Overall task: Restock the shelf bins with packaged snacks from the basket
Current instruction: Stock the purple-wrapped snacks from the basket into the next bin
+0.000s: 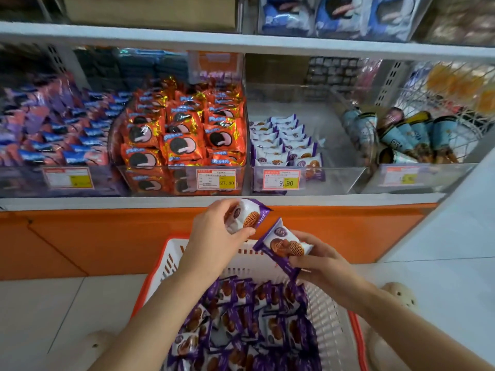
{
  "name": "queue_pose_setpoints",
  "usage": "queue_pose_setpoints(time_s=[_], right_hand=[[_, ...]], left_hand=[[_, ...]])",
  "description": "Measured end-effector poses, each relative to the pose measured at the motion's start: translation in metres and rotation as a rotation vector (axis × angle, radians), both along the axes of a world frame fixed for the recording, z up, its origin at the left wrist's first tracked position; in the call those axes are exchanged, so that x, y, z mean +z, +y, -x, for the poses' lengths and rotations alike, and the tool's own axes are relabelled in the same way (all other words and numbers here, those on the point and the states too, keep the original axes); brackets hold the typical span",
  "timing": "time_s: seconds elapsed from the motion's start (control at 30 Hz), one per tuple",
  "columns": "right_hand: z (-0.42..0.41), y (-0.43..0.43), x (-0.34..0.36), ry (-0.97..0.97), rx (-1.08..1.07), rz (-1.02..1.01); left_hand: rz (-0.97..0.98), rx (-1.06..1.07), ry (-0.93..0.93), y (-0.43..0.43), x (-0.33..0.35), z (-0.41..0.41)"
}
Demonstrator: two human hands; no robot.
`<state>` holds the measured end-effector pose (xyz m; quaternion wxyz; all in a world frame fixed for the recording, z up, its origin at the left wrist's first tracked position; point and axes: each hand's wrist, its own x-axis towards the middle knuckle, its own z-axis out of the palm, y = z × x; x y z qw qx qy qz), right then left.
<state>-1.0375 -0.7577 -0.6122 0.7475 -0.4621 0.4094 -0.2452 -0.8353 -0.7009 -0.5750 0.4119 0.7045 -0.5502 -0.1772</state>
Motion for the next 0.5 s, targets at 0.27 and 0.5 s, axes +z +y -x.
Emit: queue_pose_setpoints(time_s=[0.27, 0.5], right_hand=[[0.018, -0.045, 0.047, -0.031, -0.053, 0.226], [0.008, -0.118, 0.080, 0.281, -0.249, 0.686]], left_hand=[[0.087, -0.106, -0.328, -0.045, 0.006, 0.000], [0.071, -0.230, -0.544, -0.074, -0.006, 0.003]])
